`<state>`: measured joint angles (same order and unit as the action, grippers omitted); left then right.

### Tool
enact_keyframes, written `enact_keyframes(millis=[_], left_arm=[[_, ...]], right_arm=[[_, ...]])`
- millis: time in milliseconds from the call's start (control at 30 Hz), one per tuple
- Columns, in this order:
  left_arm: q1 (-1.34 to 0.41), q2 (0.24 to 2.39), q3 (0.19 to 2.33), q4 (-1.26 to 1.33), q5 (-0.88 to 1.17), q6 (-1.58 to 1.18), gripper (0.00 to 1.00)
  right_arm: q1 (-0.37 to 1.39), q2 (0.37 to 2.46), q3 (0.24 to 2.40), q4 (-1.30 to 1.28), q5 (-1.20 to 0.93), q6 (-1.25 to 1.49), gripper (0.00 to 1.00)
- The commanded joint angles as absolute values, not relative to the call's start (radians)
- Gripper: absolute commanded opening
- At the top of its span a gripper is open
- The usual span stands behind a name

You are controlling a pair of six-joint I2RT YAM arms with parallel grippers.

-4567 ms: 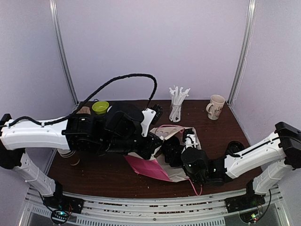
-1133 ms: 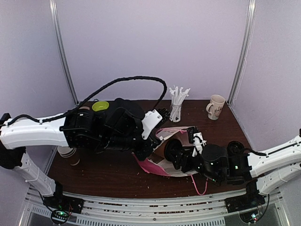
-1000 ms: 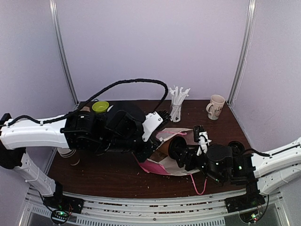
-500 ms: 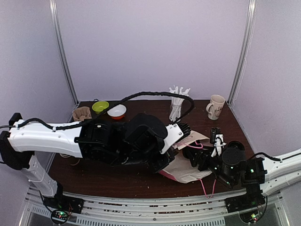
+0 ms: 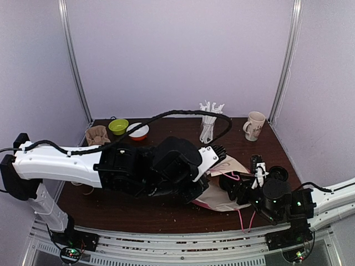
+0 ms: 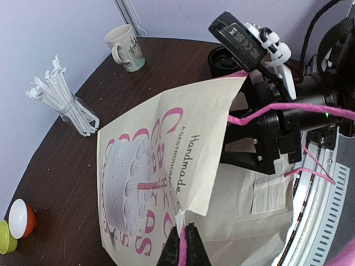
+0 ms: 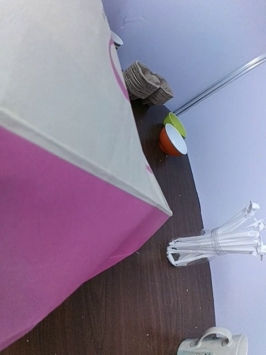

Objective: Pack the takeout coffee

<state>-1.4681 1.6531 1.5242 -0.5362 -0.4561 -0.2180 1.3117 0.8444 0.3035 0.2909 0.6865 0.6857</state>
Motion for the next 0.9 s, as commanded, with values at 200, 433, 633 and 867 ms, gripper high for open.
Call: enact_keyframes(millis=[200, 433, 633, 867], left_arm=[[-1.468, 1.741, 1.697, -0.531, -0.474, -0.428, 0.0], [-1.419, 1.748, 1.732, -0.548, -0.393, -0.605, 0.0], [-1.344, 1.682, 1.631, -0.493, -0.296, -0.733, 0.0], [-1.295, 1.613, 1.501, -0.376, -0.217, -0.805, 0.0]], right_arm=[[1.316, 0.766, 0.28, 0.286, 0.735, 0.651, 0.52], [1.315, 0.74, 0.298, 0.253, 0.739, 0.611, 0.52], [1.316, 0.761, 0.349, 0.206, 0.735, 0.544, 0.52], [1.307, 0.904, 0.485, 0.052, 0.732, 0.542, 0.52]])
